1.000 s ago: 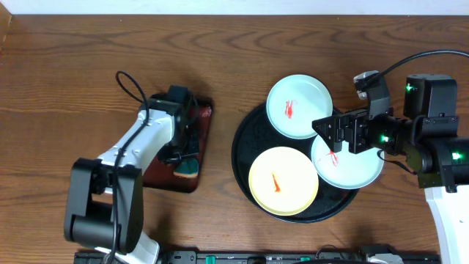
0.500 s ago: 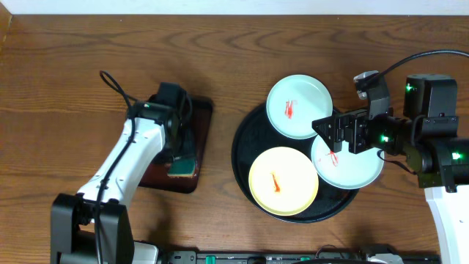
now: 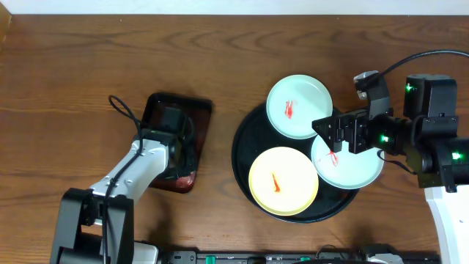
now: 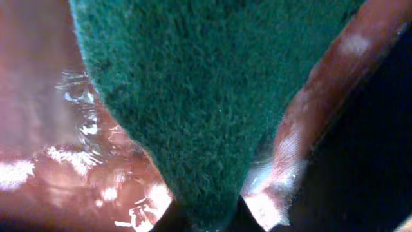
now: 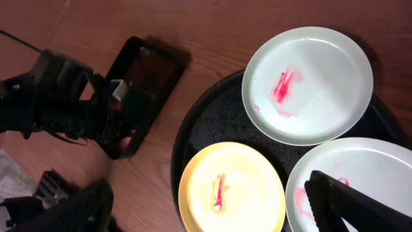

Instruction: Clean dirty plates on tray and stack at the side

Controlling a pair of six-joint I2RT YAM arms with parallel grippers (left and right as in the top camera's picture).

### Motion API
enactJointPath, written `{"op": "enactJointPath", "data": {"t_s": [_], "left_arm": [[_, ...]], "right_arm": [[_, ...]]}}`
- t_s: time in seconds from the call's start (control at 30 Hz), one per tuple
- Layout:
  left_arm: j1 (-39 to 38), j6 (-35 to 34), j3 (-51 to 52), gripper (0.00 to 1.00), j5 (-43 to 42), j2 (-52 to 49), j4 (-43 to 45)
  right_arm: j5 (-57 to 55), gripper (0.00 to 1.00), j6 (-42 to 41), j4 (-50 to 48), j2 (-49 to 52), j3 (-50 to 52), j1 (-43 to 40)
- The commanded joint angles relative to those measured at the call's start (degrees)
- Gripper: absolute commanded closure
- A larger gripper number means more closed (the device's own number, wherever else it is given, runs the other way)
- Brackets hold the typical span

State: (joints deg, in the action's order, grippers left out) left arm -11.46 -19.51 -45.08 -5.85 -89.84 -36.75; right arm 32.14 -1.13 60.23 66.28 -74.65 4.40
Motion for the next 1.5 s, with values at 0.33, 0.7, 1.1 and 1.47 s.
{"op": "enactJointPath", "data": {"t_s": [0.33,0.7,1.1,1.47], "left_arm": [[0.46,2.43,-17.68,0.38,5.79,-1.07,-15.15],[0.46,3.32,-13.62,0.35,9.38,-4.11,-5.66],[0.46,0.74,-13.9,0.92,7.69,-13.33,-2.54],[0.46,0.79,-21.92,0.4,7.8,-8.37,-9.11]], "right_arm": [[0.22,0.05,-0.74,0.02,0.07,-0.98,-0.33],[0.22,0.05,-0.76,0.04,0.07,-0.98,-0.33],[0.22,0.05,-0.76,0.46,0.07,-0.98,-0.33],[0.22,0.05,-0.76,0.87,0.07,-0.98,-0.33]]}}
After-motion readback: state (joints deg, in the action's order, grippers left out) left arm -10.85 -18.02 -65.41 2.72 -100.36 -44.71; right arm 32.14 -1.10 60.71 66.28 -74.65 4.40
